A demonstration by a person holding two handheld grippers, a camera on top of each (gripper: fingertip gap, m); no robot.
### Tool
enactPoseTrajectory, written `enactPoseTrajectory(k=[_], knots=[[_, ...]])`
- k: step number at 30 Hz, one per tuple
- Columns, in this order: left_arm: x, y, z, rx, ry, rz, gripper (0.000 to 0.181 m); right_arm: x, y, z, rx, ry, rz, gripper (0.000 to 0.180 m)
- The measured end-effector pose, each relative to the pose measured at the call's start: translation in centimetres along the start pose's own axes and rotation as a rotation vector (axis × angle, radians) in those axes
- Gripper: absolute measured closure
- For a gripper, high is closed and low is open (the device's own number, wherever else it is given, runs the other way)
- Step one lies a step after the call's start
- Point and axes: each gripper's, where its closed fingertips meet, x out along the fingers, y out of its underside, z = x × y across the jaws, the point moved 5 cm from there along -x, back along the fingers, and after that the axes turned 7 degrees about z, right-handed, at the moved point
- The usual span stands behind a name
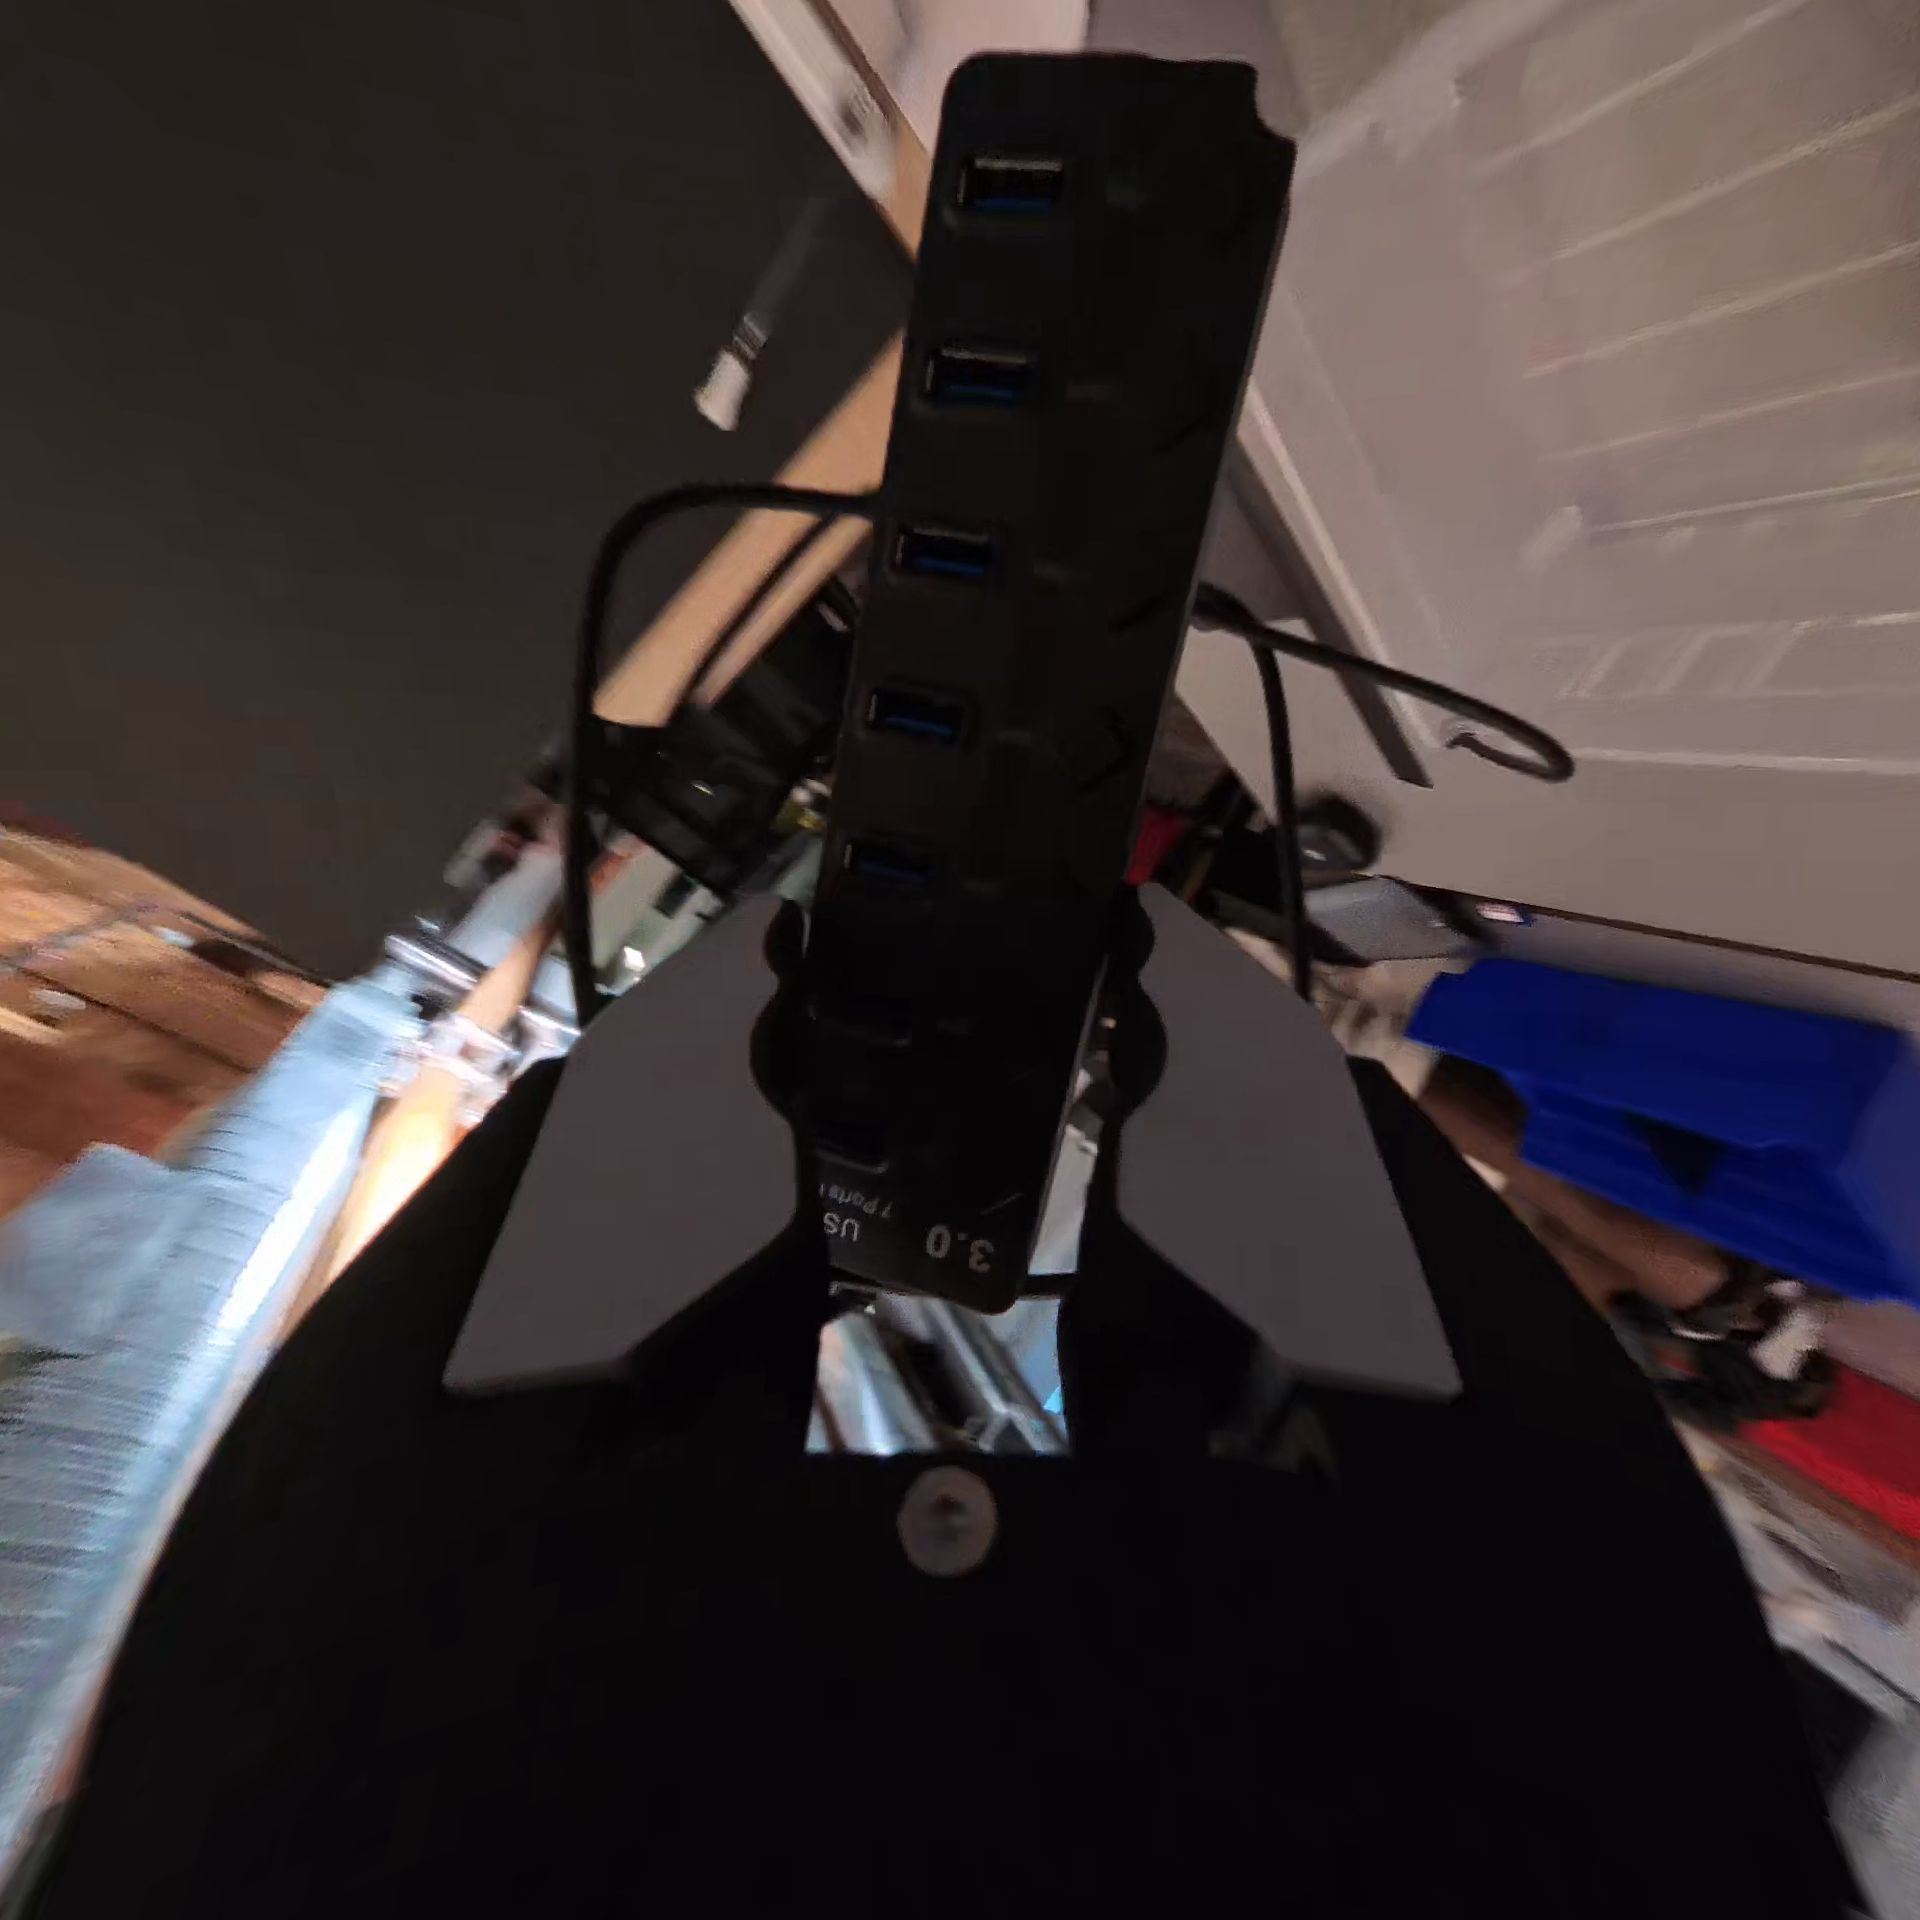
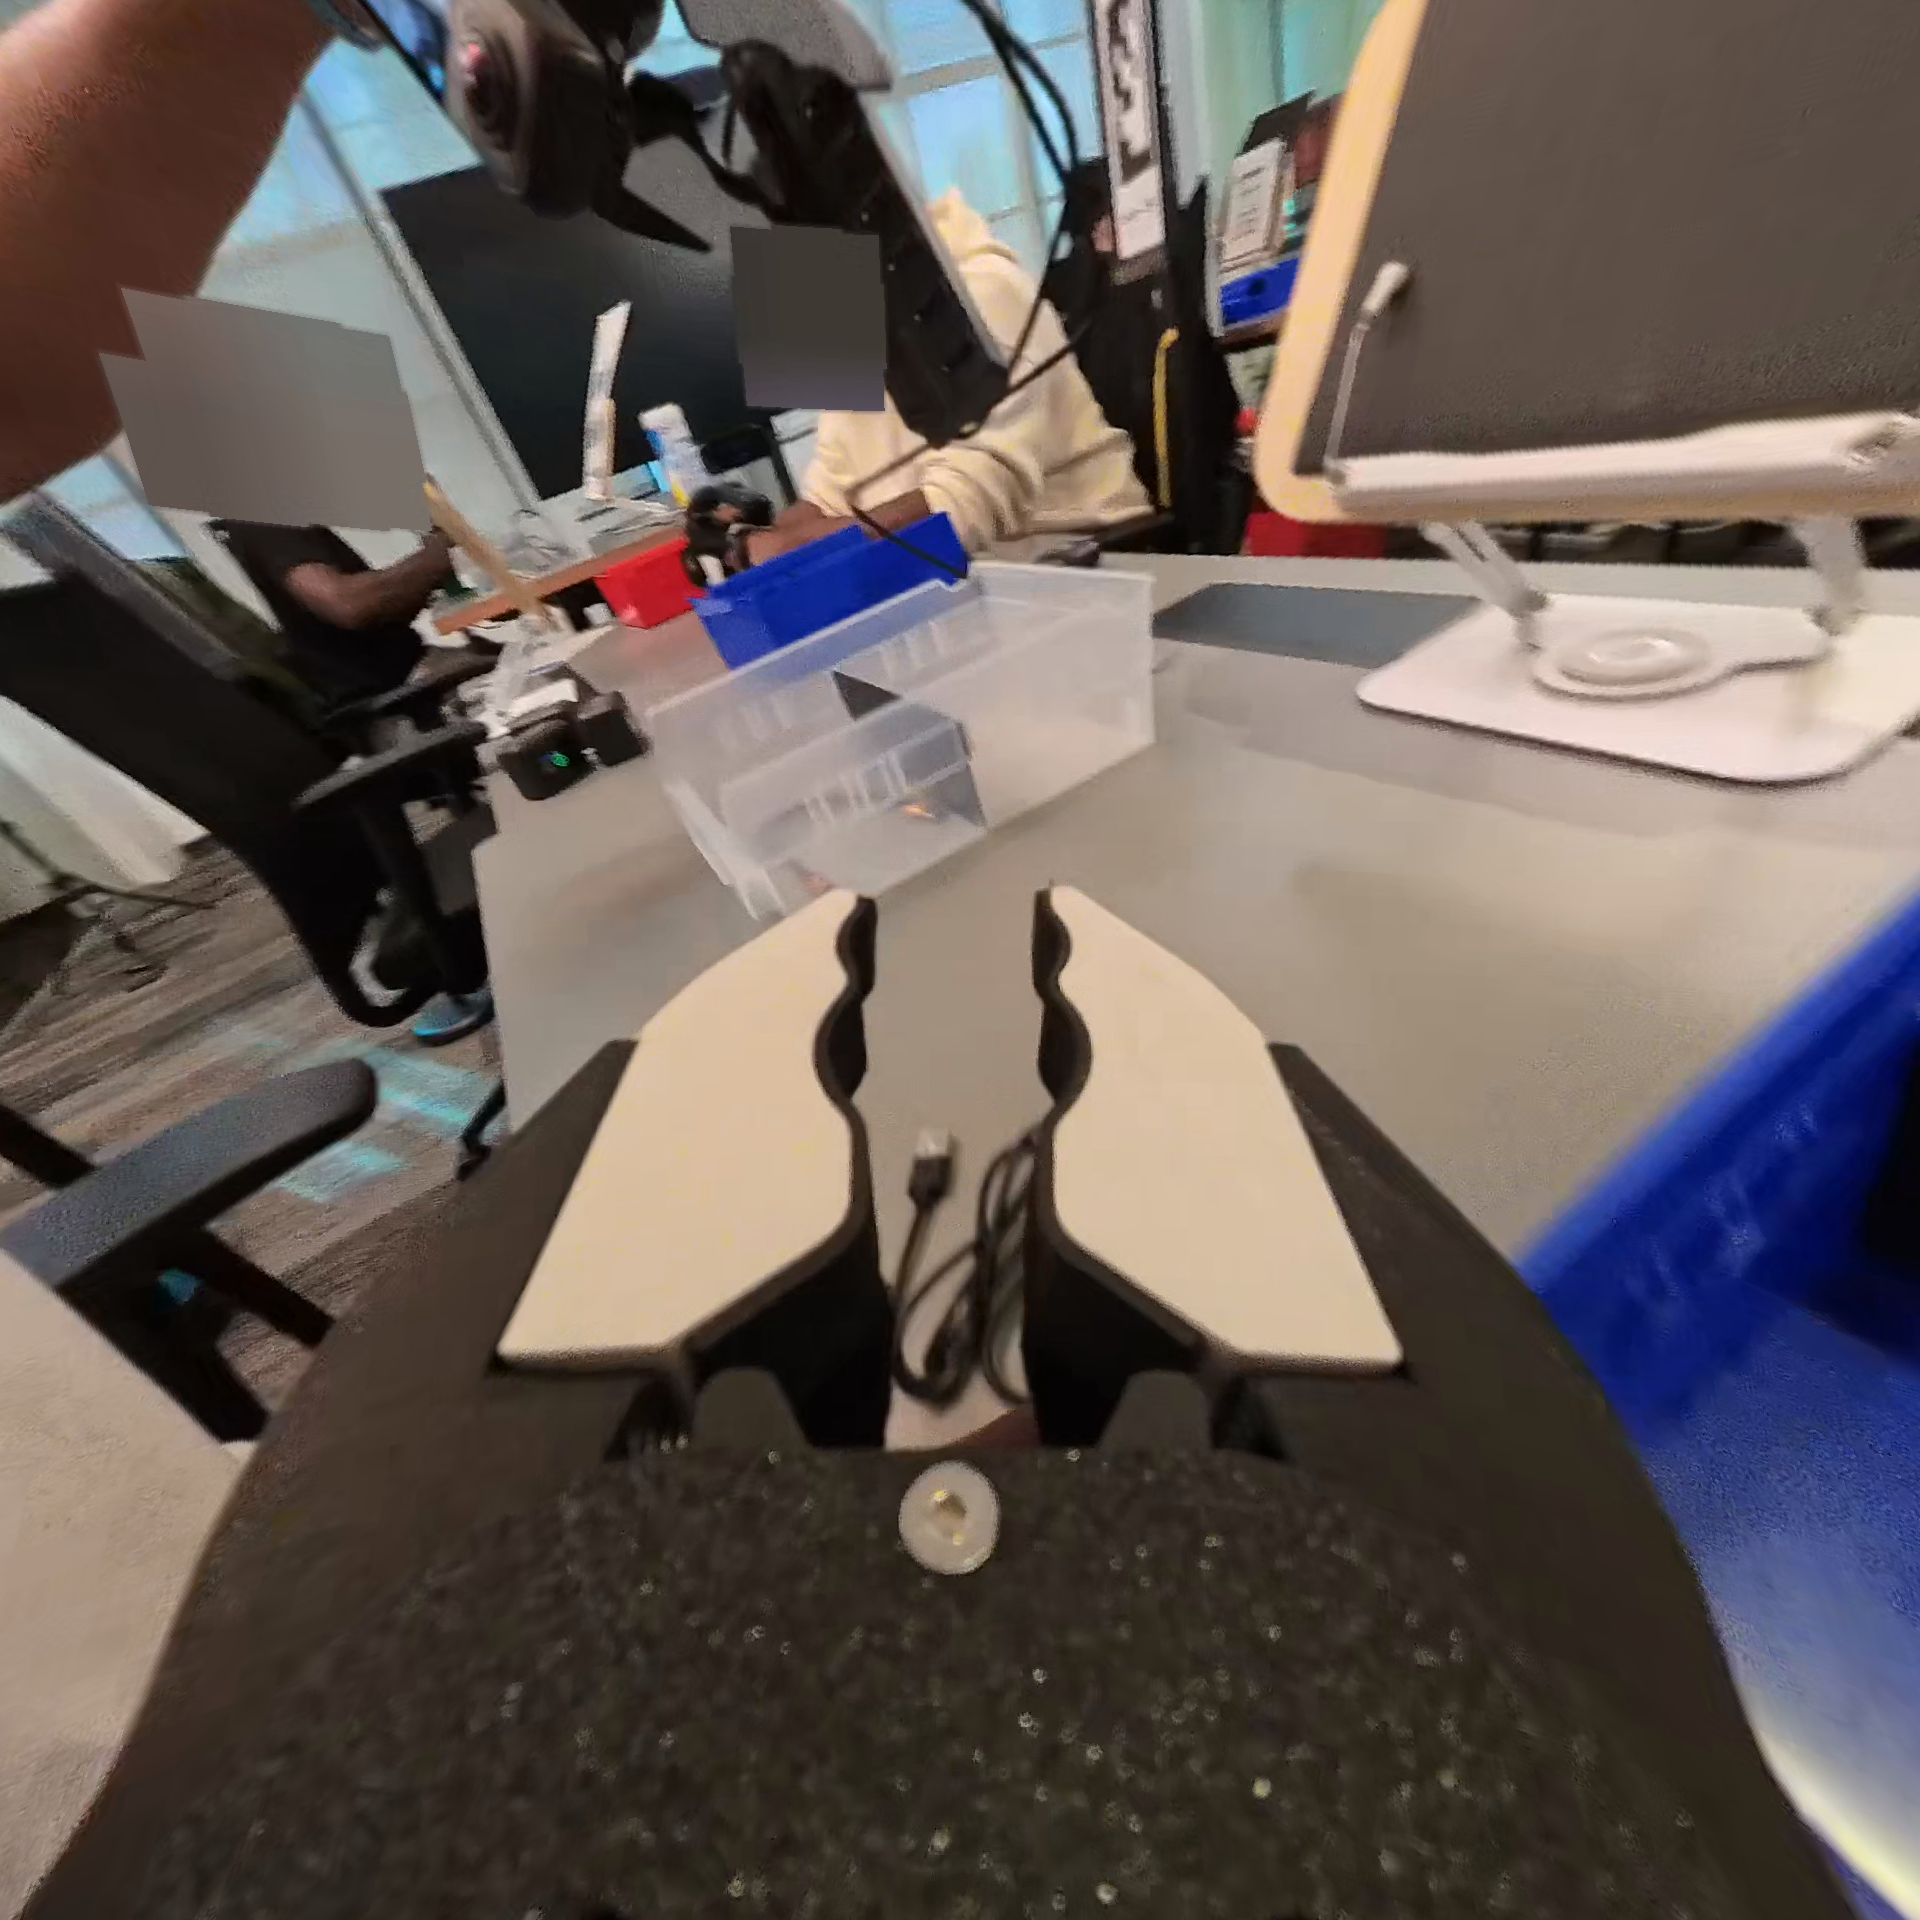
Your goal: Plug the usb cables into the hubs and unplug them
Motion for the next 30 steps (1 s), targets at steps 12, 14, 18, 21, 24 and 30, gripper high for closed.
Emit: enactPoseTrajectory(k=[12,14,18,21,24,30], knots=[[-10.0,-14.9,3.3,0.336,-0.288,-0.236,0.124,11.3,-4.4,1.0,-0.019,-0.33,0.163,0.12],[-11.0,-16.3,3.8,0.348,-0.309,-0.276,0.124,11.6,-4.2,1.6,-0.02,-0.42,0.175,0.131],[-10.9,-17.3,4.8,0.309,-0.329,-0.257,0.123,11.3,-4.3,1.6,-0.013,-0.46,0.139,0.152],[-9.9,-17.3,4.5,0.104,-0.194,-0.352,0.114,11.1,-3.4,0.1,0.086,-0.449,0.139,0.153],[-9.5,-16.3,5.0,-0.315,-0.068,-0.492,0.109,10.7,-2.5,-2.1,0.263,-0.43,0.074,0.153],[-8.7,-18.0,1.6,-1.424,0.445,-1.082,0.119,10.0,-2.3,-3.7,0.474,-0.507,-0.094,0.152]])
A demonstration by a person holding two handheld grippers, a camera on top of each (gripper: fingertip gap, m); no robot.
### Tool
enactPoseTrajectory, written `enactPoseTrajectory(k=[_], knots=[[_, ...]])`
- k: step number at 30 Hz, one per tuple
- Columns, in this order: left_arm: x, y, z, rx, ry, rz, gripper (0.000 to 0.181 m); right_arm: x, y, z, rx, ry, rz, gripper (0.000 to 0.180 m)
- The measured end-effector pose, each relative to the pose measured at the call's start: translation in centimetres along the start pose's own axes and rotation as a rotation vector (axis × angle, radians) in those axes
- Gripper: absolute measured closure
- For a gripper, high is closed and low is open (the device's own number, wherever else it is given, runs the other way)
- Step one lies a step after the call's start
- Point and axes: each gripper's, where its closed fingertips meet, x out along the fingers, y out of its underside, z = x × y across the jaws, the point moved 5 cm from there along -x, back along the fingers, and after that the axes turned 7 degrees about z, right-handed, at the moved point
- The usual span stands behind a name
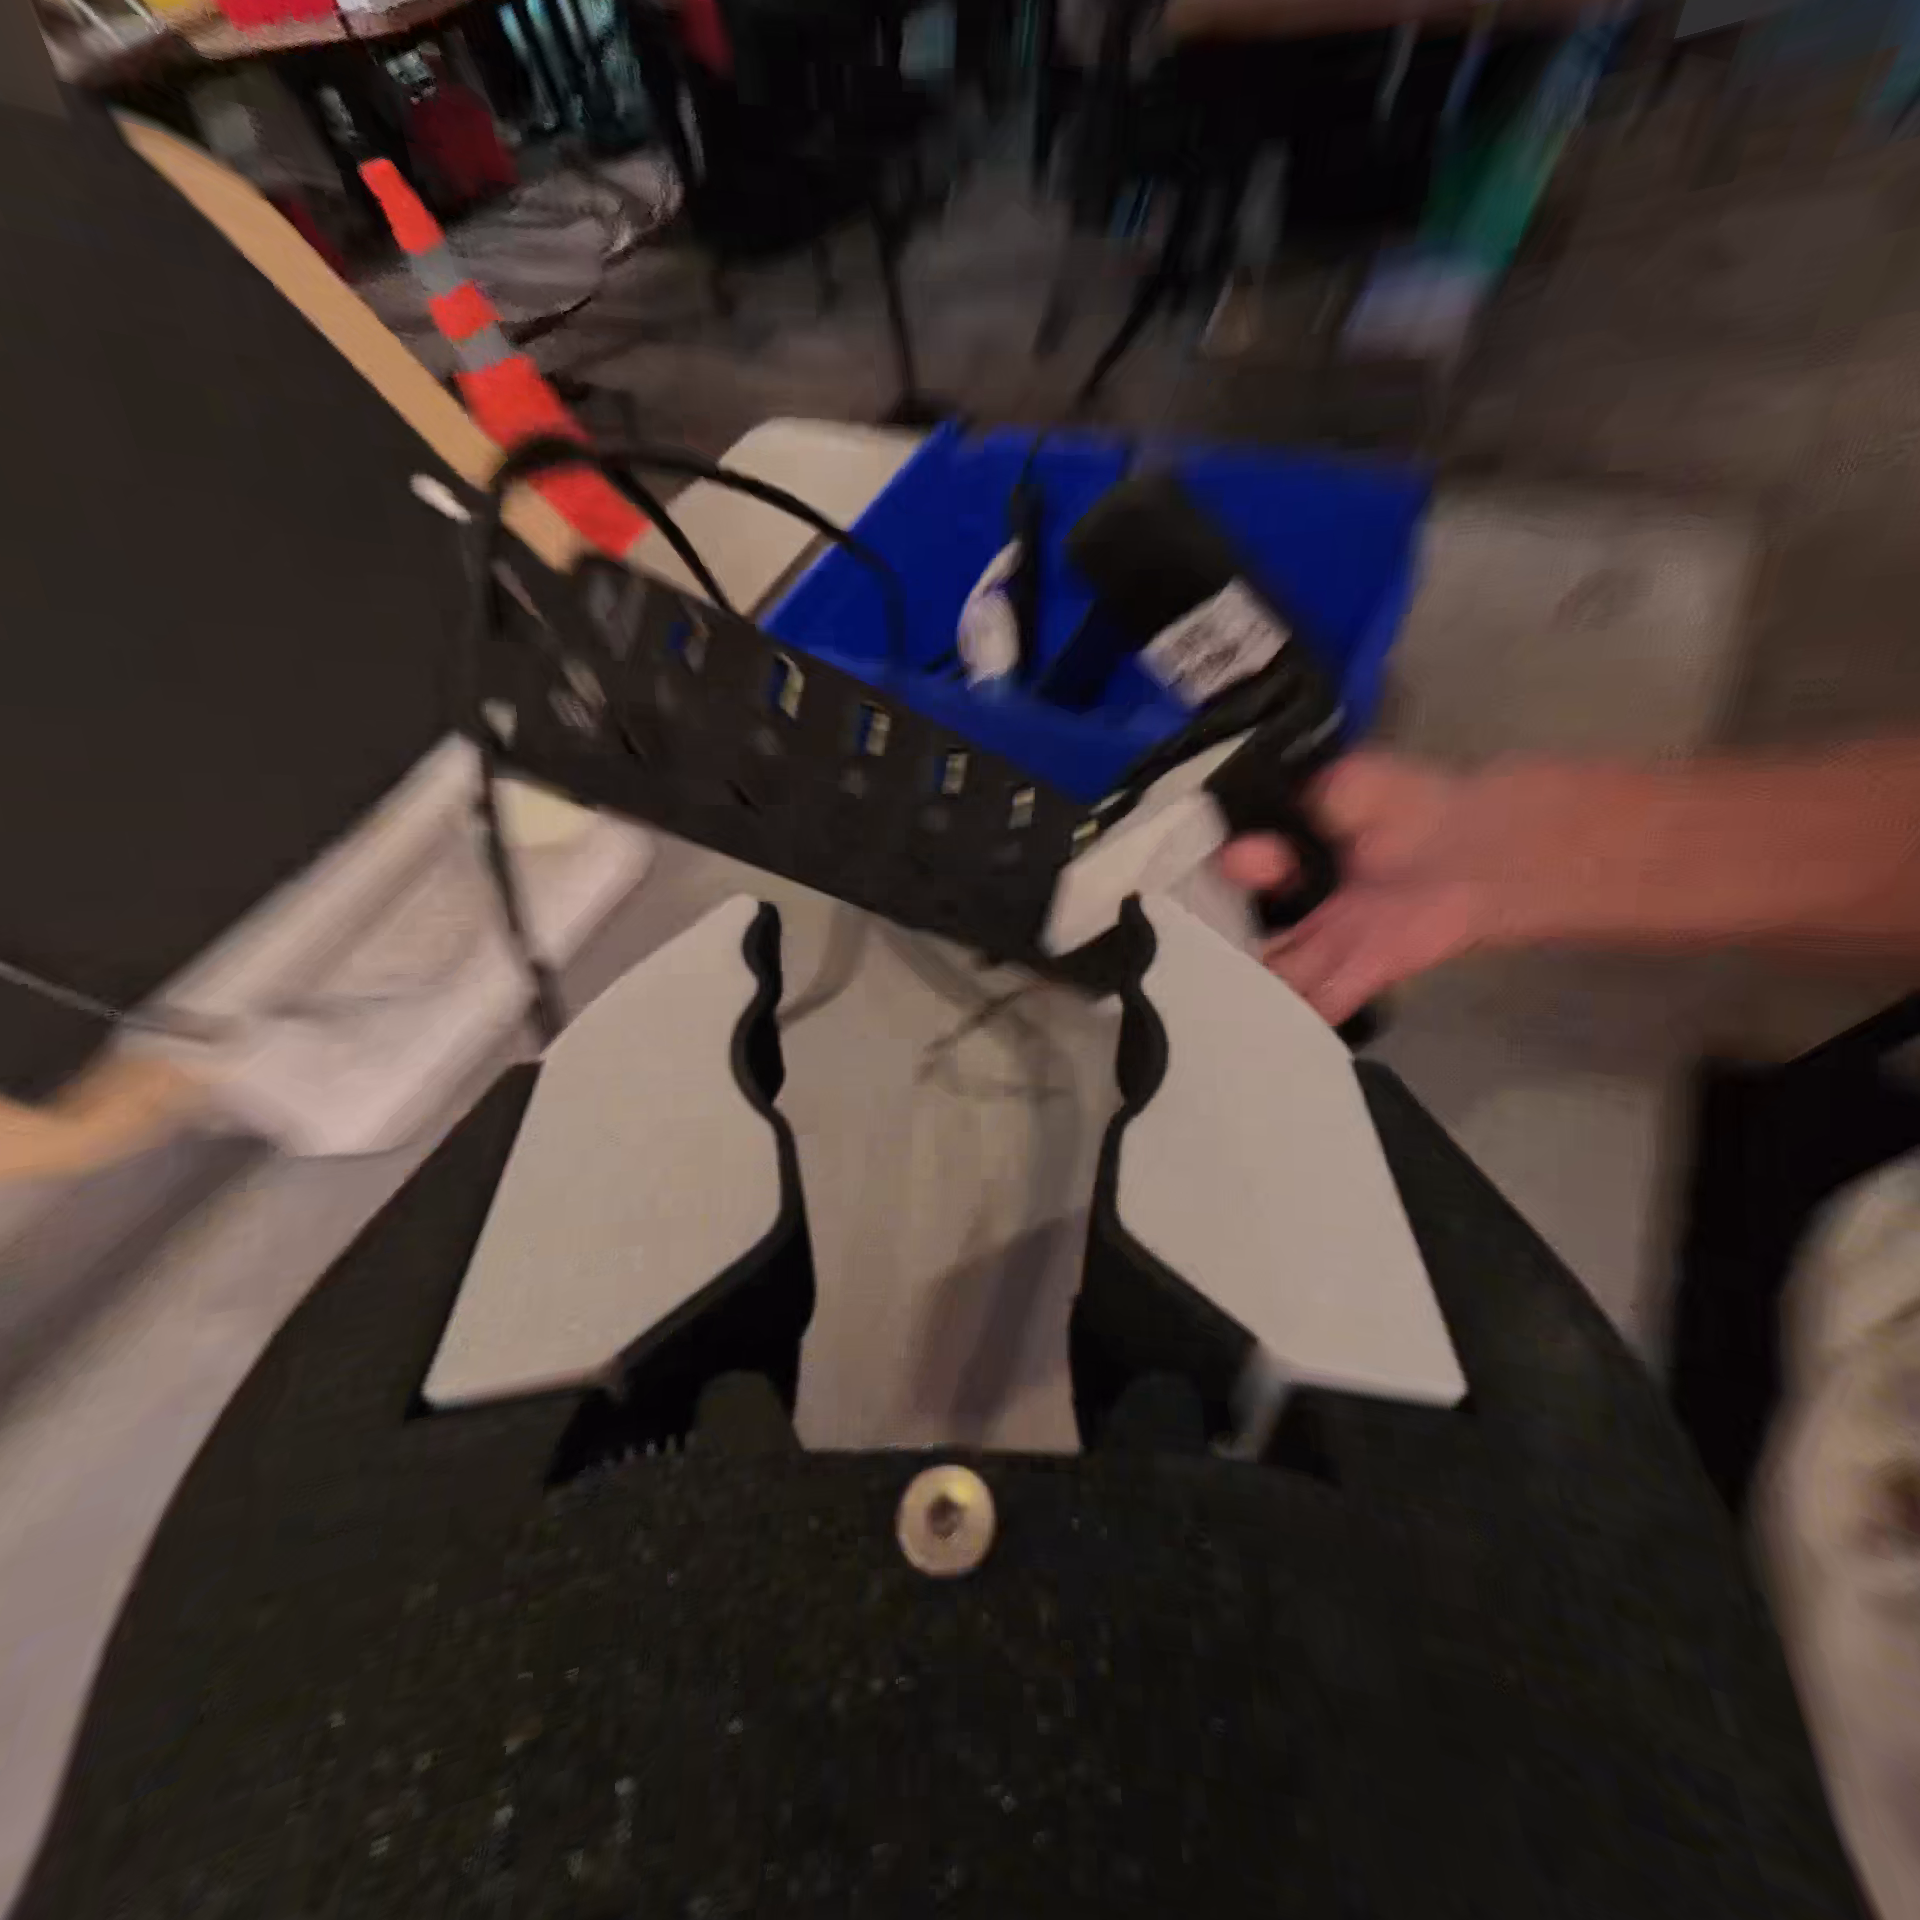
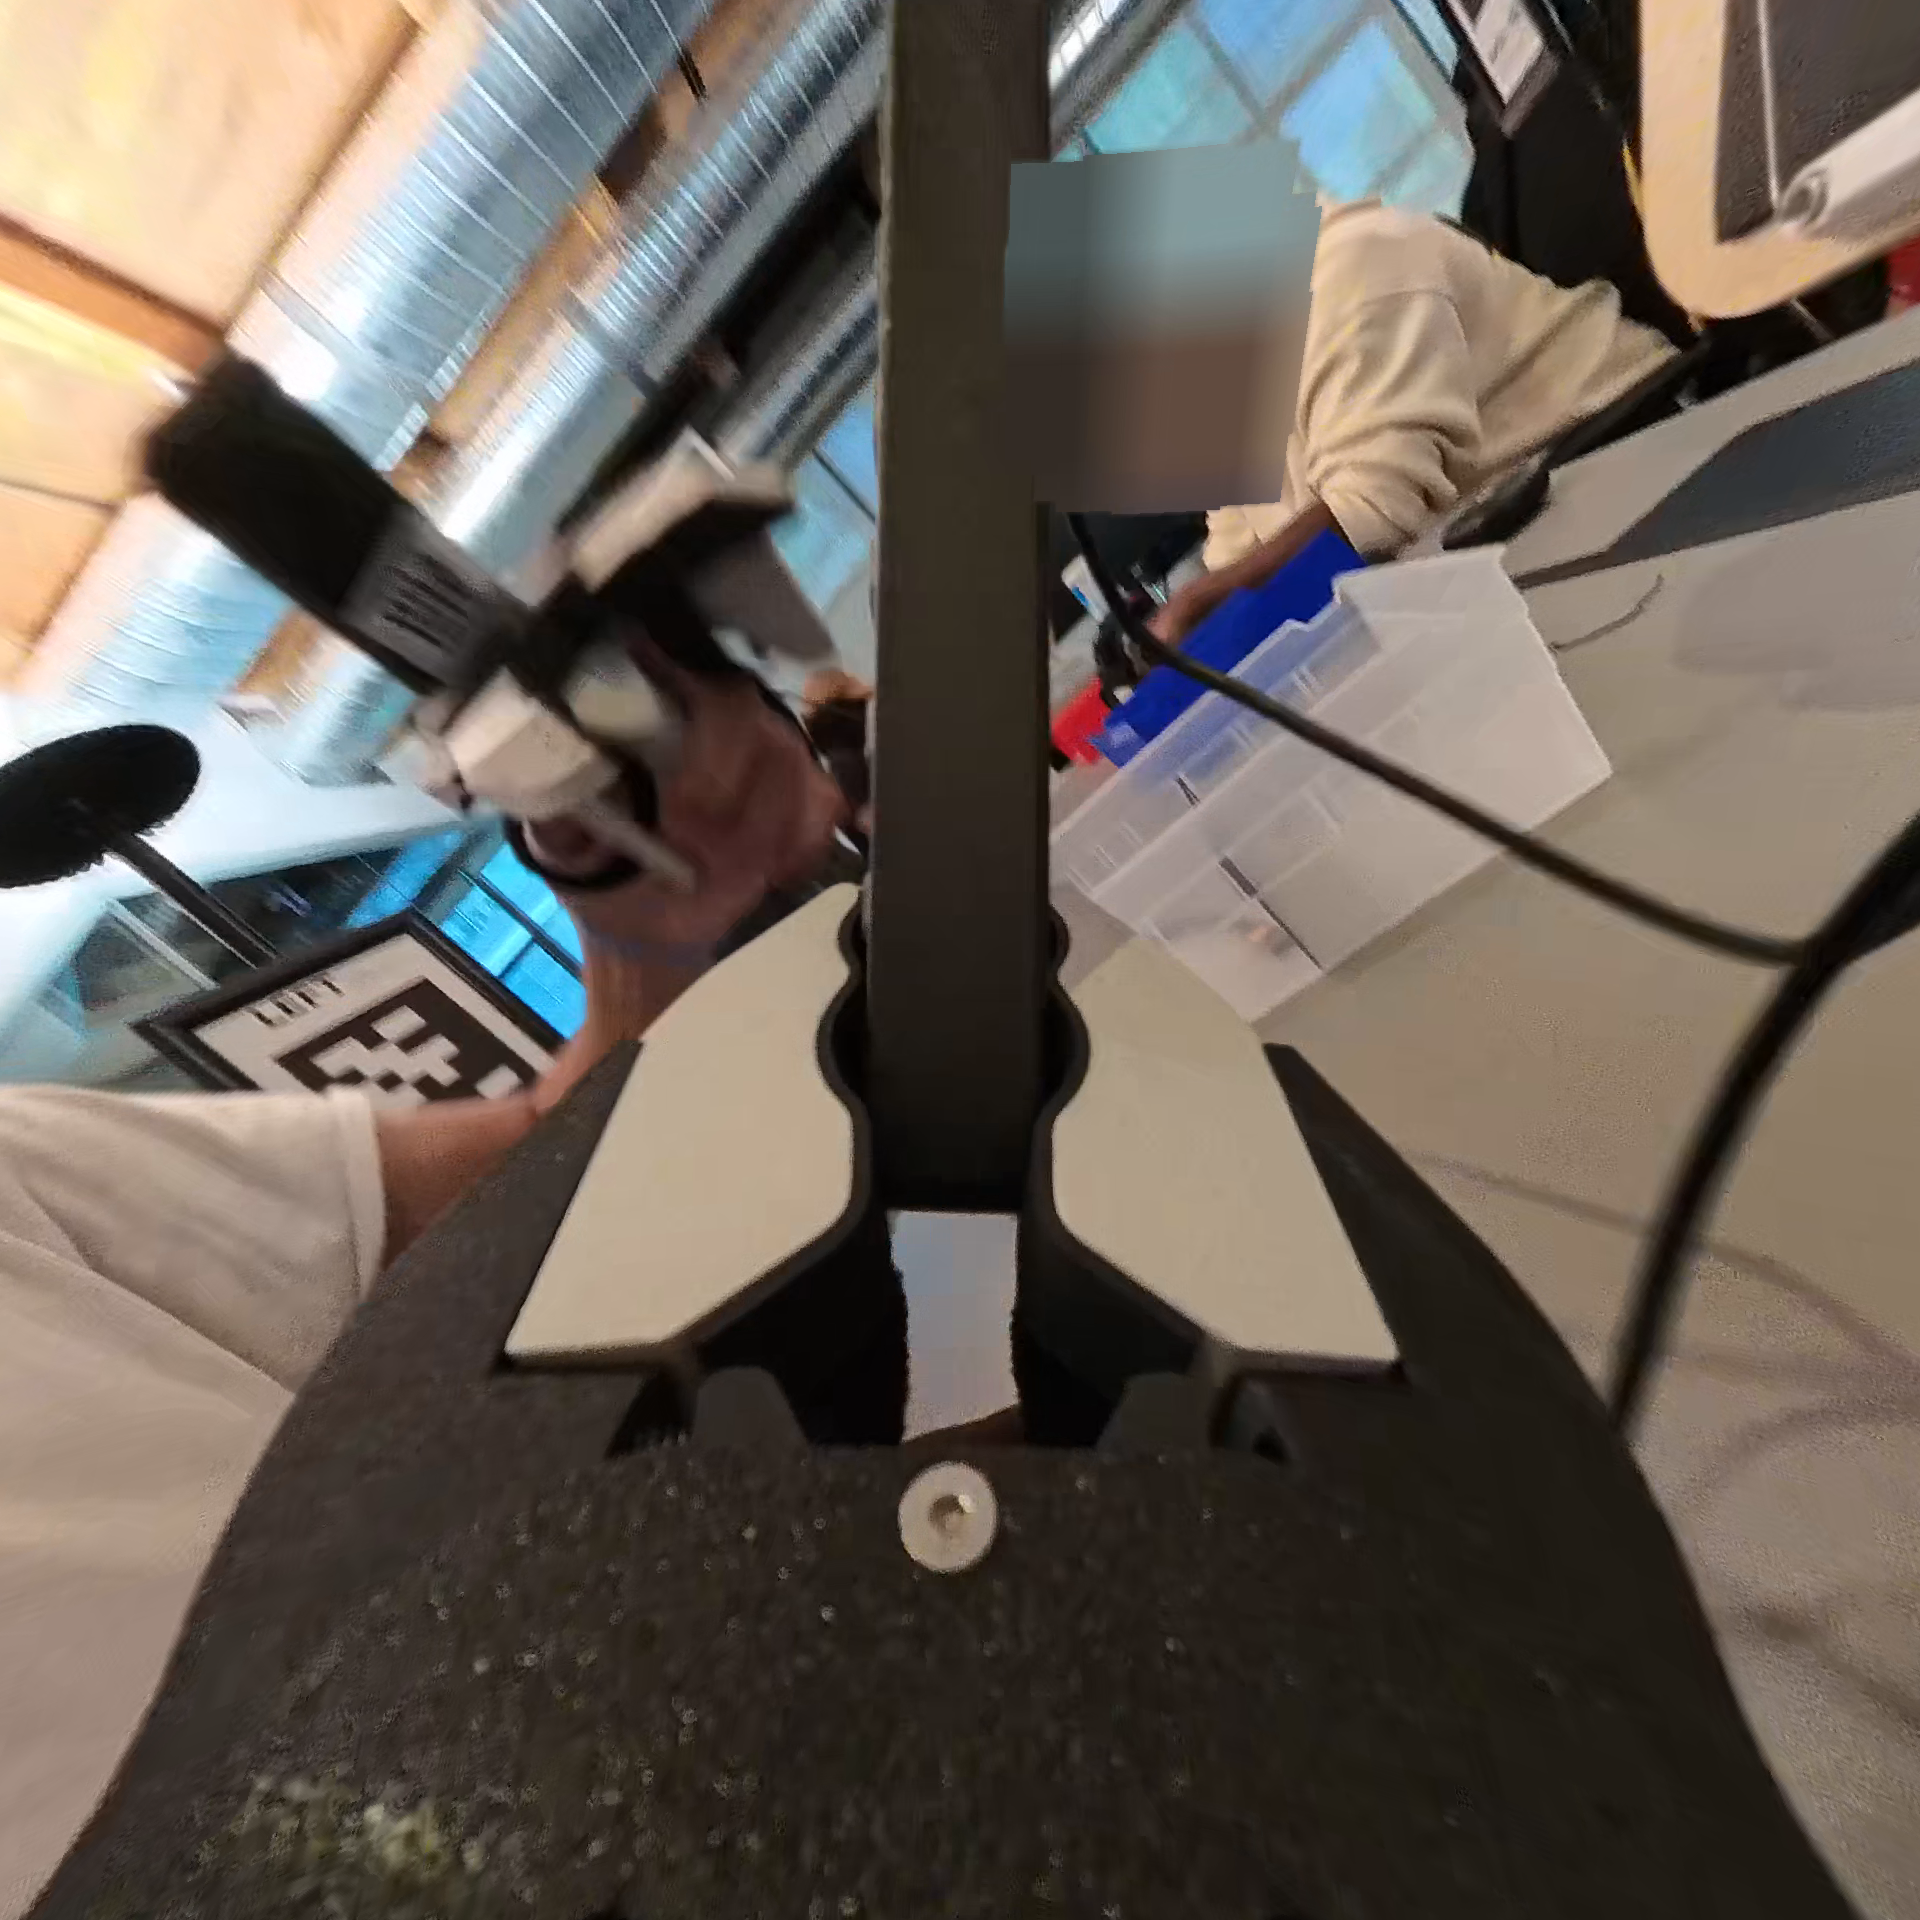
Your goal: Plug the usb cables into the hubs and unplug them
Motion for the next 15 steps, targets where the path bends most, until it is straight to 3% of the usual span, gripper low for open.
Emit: enactPoseTrajectory(k=[1,3,6,10,11,12,15], knots=[[0.6,0.9,-0.6,-0.184,0.091,-0.096,0.123,0.0,-0.1,0.1,0.004,-0.015,-0.017,0.153],[1.8,2.5,-0.7,-0.44,0.21,-0.23,0.114,0.2,0.1,0.5,-0.029,-0.042,-0.007,0.152],[3.1,4.0,0.7,-0.668,0.272,-0.383,0.121,0.8,0.6,0.8,-0.036,-0.044,0.014,0.152],[4.5,4.7,0.2,-0.695,0.426,-0.39,0.124,2.0,1.6,1.5,-0.067,-0.044,0.084,0.153],[4.5,4.6,0.0,-0.69,0.457,-0.396,0.13,2.2,1.7,1.6,-0.076,-0.033,0.099,0.153],[4.3,4.4,-0.1,-0.677,0.49,-0.414,0.154,2.4,1.7,1.7,-0.08,-0.032,0.105,0.153],[3.9,4.3,0.0,-0.654,0.473,-0.426,0.156,2.9,1.4,2.0,-0.066,-0.036,0.102,0.152]])
